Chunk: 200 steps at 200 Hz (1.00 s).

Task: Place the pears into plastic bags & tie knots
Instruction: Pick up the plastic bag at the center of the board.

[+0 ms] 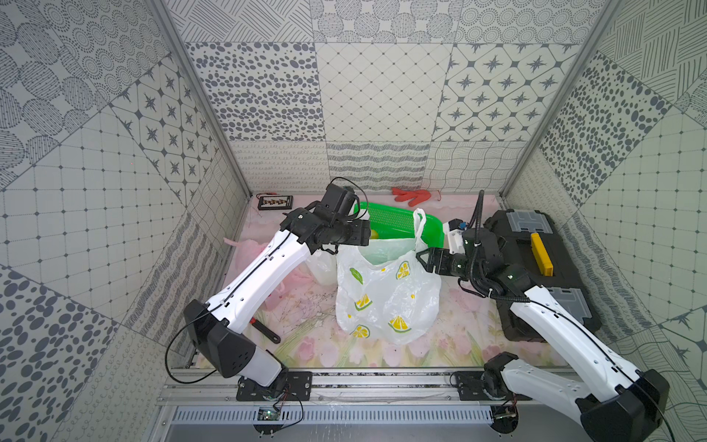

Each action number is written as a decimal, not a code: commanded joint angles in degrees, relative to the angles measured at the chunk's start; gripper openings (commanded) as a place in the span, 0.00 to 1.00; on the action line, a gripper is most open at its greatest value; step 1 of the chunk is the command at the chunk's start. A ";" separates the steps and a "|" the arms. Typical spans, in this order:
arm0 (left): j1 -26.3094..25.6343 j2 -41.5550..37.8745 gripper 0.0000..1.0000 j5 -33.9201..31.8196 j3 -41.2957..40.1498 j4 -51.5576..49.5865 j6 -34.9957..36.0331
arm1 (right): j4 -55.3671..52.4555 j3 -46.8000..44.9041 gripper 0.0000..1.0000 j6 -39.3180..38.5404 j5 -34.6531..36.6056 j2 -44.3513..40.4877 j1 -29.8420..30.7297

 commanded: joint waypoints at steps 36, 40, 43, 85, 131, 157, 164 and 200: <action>-0.82 9.17 0.78 -14.54 1.20 -0.22 6.52 | -1.10 1.12 0.81 2.10 -0.72 -1.19 -3.03; -0.84 9.41 0.76 -14.48 0.85 0.76 6.85 | -1.46 1.32 0.81 2.37 -1.03 -1.21 -3.70; -0.87 9.44 0.75 -14.32 0.59 1.54 7.19 | -1.80 1.56 0.81 2.47 -1.27 -1.25 -4.22; -0.58 4.96 0.11 -11.65 -3.11 10.90 12.45 | -8.85 7.01 0.81 3.14 -4.52 0.89 -14.20; -0.48 -9.36 0.00 2.49 -5.36 8.34 14.53 | -12.54 12.62 0.79 -0.75 0.52 5.62 -17.69; -0.27 -19.15 0.00 2.13 -6.64 4.82 15.76 | -11.48 15.80 0.74 -2.16 0.76 9.56 -16.84; -0.08 -21.14 0.00 -0.15 -6.03 3.36 16.05 | -11.77 17.08 0.72 -2.66 1.48 11.05 -15.99; 6.23 -24.88 0.00 -17.76 1.81 -5.40 15.81 | -13.89 27.25 0.72 -5.90 7.51 21.16 -6.95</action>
